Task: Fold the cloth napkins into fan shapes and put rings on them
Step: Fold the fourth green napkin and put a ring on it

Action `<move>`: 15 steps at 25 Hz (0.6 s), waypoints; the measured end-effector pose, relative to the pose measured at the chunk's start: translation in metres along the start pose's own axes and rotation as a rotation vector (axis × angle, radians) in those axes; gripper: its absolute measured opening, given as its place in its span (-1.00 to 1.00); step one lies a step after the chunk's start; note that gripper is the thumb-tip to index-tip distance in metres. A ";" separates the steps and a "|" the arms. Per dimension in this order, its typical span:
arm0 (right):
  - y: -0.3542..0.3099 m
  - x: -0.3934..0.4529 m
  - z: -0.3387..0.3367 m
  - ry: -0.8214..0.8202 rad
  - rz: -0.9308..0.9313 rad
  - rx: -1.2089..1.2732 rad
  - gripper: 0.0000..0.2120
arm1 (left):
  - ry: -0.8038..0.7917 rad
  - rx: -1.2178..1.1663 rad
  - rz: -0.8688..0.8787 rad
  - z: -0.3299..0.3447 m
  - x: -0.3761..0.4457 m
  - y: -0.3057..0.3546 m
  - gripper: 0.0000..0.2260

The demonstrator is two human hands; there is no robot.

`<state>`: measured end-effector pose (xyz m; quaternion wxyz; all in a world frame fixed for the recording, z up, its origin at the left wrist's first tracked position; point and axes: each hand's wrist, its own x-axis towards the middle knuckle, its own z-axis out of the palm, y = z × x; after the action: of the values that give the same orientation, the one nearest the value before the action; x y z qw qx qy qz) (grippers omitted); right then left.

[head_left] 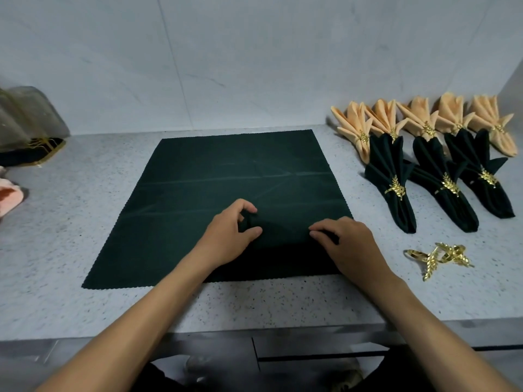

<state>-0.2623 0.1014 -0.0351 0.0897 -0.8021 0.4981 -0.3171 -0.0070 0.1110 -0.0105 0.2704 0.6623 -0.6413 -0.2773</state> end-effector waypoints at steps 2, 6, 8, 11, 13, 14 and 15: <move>0.002 -0.008 0.004 0.027 -0.033 -0.063 -0.85 | 0.013 0.092 0.050 0.000 0.003 -0.001 -0.81; 0.006 -0.020 0.007 0.050 -0.075 -0.154 -0.75 | 0.019 0.203 0.106 -0.004 0.009 0.000 -0.77; 0.008 -0.022 0.007 0.034 -0.074 -0.170 -0.73 | 0.103 0.413 0.364 -0.003 0.010 0.003 -0.75; 0.007 -0.024 0.006 -0.005 -0.080 -0.184 -0.69 | 0.031 0.653 0.752 -0.003 0.012 0.007 -0.84; 0.006 -0.025 0.006 -0.026 -0.081 -0.196 -0.66 | -0.061 0.629 0.664 -0.004 0.007 0.016 -0.63; 0.006 -0.025 0.006 -0.029 -0.075 -0.204 -0.64 | -0.062 0.681 0.643 -0.001 0.003 0.018 -0.55; 0.005 -0.025 0.005 -0.030 -0.064 -0.208 -0.63 | -0.045 0.790 0.663 0.005 0.000 0.019 -0.52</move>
<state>-0.2707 0.1194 -0.0521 0.0032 -0.8273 0.5009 -0.2542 -0.0237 0.1102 0.0001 0.0591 0.4691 -0.8782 0.0722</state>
